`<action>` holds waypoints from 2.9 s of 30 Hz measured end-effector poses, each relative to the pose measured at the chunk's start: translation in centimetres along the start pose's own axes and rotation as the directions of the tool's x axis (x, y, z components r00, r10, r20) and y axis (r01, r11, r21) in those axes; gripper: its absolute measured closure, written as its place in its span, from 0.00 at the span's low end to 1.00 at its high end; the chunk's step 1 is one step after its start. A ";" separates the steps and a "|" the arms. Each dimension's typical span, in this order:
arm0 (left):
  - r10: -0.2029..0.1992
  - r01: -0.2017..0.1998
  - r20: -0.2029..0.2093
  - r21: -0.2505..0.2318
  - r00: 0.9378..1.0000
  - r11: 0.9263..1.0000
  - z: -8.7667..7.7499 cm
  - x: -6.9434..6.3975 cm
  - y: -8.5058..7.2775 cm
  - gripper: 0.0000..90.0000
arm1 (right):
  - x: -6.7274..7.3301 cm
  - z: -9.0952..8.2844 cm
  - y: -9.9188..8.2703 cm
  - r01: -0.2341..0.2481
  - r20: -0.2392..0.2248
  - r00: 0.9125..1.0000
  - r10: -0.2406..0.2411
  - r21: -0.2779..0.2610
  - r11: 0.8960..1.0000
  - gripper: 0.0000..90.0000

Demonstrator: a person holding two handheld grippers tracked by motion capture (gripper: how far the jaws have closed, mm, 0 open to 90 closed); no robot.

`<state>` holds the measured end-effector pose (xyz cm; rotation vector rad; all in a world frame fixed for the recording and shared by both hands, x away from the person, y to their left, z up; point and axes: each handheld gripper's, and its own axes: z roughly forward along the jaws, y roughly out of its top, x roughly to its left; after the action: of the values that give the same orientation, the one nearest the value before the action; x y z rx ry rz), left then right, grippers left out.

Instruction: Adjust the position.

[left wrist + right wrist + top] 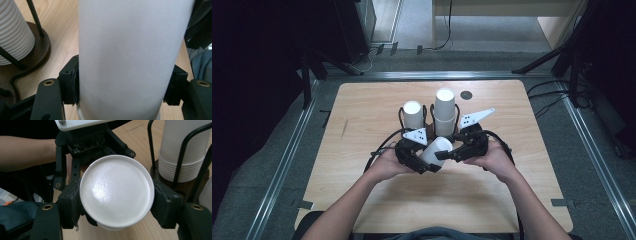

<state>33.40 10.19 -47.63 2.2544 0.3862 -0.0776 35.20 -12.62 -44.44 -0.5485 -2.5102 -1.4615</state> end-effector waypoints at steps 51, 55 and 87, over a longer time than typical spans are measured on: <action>0.072 -0.067 -0.010 0.270 0.997 0.961 -0.1 1.2 0.8 0.33 | -0.2 0.2 -2.4 0.122 0.087 0.987 -0.136 0.155 0.980 0.26; 0.089 -0.088 0.011 0.286 0.996 0.954 0.5 0.8 0.8 0.33 | 0.0 0.5 -2.4 0.134 0.059 0.988 -0.144 0.149 0.980 0.26; 0.051 -0.050 0.000 0.135 0.999 0.990 -0.1 0.5 0.7 0.09 | 0.2 0.3 -1.6 0.136 0.027 0.990 -0.140 0.124 0.983 0.37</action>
<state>34.08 10.00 -47.16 2.3968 0.3344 -0.0750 34.43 -13.02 -45.82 -0.3898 -2.6917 -1.3419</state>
